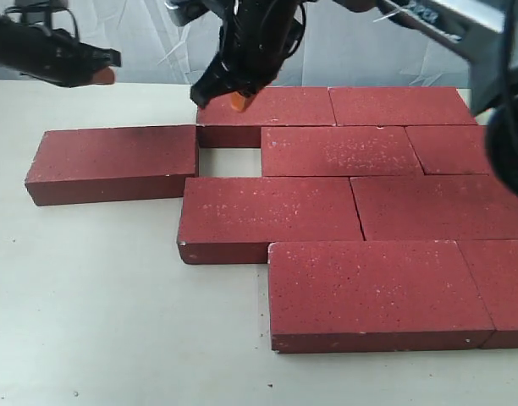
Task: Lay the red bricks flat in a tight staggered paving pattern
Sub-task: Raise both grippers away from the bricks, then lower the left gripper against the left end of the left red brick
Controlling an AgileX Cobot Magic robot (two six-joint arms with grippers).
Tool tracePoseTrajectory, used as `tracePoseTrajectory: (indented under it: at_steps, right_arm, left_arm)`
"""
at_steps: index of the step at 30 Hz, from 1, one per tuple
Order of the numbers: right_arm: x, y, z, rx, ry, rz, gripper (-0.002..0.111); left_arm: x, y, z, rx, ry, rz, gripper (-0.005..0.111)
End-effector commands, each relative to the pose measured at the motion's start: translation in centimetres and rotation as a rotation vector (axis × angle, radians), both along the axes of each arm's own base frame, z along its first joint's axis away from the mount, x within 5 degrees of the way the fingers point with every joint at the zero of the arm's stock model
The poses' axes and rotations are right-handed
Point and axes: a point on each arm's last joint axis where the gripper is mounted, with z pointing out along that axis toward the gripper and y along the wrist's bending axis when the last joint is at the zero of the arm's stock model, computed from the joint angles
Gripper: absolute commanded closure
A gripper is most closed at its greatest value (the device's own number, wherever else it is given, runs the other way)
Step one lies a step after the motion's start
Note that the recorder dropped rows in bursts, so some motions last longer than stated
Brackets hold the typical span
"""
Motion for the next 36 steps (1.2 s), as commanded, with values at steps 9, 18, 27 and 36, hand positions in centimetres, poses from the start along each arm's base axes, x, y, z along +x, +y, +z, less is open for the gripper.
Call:
tracePoseTrajectory:
  at_steps: [9, 18, 27, 36]
  right_arm:
    - [-9.9, -11.5, 2.3, 0.017, -0.075, -0.082, 0.109]
    - [-13.8, -15.7, 1.7, 0.042, -0.145, -0.154, 0.109]
    - [-15.3, -16.3, 1.3, 0.077, -0.193, -0.155, 0.109]
    - [-15.3, -16.3, 1.4, 0.082, -0.199, -0.157, 0.109]
  left_arm:
    - [4.2, -6.8, -4.4, 0.056, 0.047, -0.100, 0.107]
    - [3.2, -9.1, -5.0, 0.103, 0.130, -0.187, 0.107]
    - [2.2, -10.8, -5.3, 0.096, 0.192, -0.253, 0.107]
    - [1.8, -11.4, -5.3, 0.089, 0.215, -0.272, 0.107]
